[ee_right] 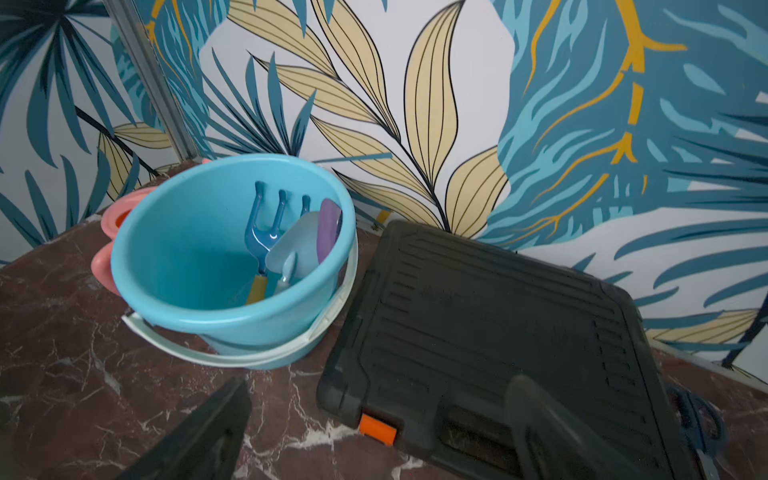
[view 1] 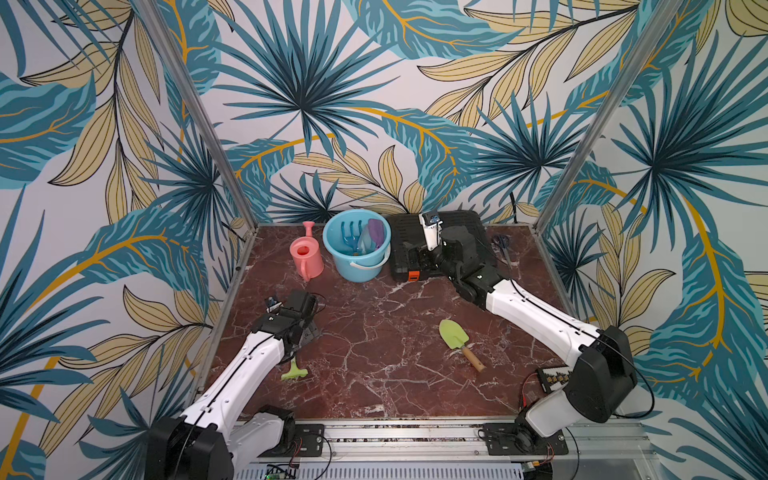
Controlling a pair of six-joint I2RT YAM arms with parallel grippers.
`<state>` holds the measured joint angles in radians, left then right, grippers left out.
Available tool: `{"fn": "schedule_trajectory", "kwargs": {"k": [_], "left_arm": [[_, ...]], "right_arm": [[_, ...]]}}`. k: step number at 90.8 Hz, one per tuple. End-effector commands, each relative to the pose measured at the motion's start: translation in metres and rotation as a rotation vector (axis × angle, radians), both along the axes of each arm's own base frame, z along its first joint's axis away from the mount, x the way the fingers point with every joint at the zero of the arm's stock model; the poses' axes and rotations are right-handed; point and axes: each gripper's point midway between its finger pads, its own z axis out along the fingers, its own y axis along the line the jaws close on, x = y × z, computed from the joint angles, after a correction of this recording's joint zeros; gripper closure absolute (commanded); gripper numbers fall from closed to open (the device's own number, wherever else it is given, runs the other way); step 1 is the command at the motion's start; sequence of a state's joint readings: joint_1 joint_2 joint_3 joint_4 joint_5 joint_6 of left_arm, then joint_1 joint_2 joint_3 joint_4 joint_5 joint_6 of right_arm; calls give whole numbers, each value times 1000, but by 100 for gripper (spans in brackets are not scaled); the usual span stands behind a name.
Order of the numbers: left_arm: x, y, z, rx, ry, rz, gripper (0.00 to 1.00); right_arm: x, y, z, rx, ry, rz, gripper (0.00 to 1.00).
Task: Organize the gardening tools
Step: Pick up the gardening tool from the center of the board.
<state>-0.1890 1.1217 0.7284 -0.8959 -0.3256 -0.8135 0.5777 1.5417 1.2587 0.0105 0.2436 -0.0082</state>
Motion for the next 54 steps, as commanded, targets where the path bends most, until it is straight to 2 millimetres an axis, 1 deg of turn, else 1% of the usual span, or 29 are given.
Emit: {"fn": "schedule_trajectory", "kwargs": {"k": [1, 9, 22, 27, 37, 41, 43, 54], "left_arm": [[2, -2, -21, -68, 27, 11, 0], [10, 1, -31, -73, 26, 26, 0], [37, 2, -39, -77, 8, 2, 0], [47, -1, -43, -94, 12, -14, 0], [62, -14, -58, -151, 29, -52, 0], [67, -18, -60, -171, 21, -56, 0], [69, -25, -62, -197, 21, -64, 0], [85, -45, -57, -206, -21, -122, 0]], "right_arm": [[-13, -17, 7, 24, -5, -61, 0], [-19, -24, 2, 21, 9, -77, 0], [-25, -28, 2, 25, 26, -84, 0], [-27, -30, 4, 24, 26, -85, 1], [-30, -34, 9, 24, 19, -93, 0], [-32, -36, 11, 23, 16, -96, 0], [-33, -36, 11, 23, 15, -97, 0], [-38, -41, 13, 27, 13, -106, 0]]}}
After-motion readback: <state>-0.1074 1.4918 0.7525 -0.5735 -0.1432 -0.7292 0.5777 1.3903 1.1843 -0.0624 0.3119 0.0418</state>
